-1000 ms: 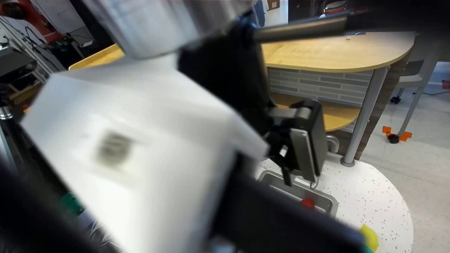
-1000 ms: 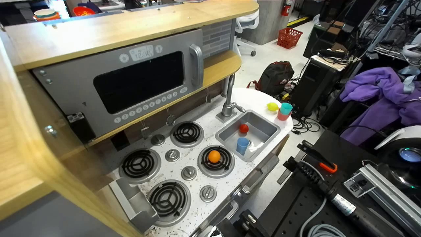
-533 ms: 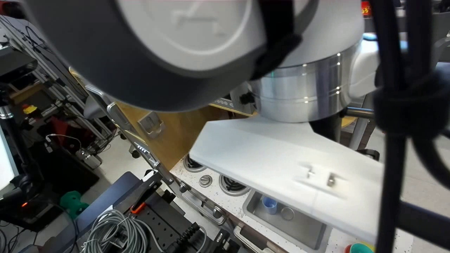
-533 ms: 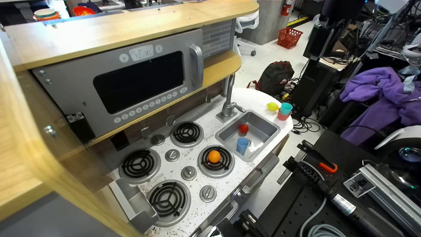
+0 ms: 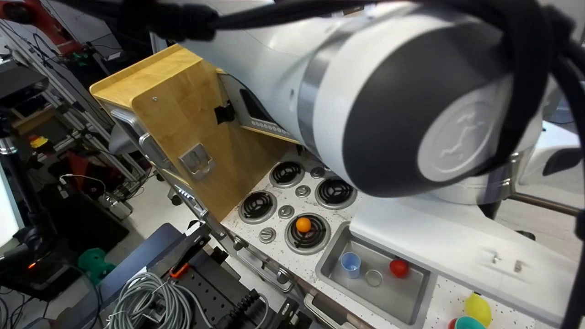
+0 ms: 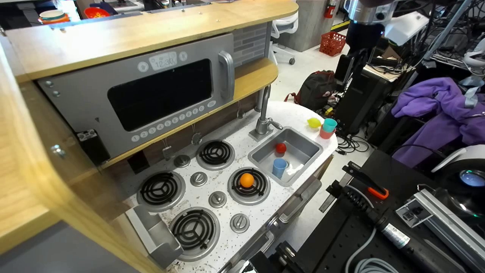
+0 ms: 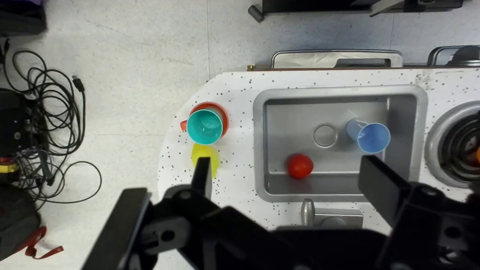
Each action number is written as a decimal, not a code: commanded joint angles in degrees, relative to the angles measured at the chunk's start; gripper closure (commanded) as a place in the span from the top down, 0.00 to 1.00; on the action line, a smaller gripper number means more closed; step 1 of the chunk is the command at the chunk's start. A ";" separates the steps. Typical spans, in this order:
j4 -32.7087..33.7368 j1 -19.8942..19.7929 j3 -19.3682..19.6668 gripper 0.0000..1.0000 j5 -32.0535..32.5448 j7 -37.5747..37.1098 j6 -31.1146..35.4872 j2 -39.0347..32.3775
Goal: Put the yellow object in the sink
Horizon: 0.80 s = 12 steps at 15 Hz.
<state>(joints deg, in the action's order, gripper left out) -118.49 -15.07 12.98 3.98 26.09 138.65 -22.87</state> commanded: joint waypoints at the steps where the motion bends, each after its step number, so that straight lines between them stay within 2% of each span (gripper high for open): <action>1: 6.68 -3.88 -2.78 1.00 -1.11 1.19 2.74 -8.45; 6: 15.49 -6.60 -5.72 1.00 -1.19 0.69 2.64 -18.15; 12: 26.54 -6.39 -6.14 1.00 0.78 -0.52 1.77 -27.42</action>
<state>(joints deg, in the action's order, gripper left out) -99.36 -20.55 7.56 4.04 25.99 141.86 -45.03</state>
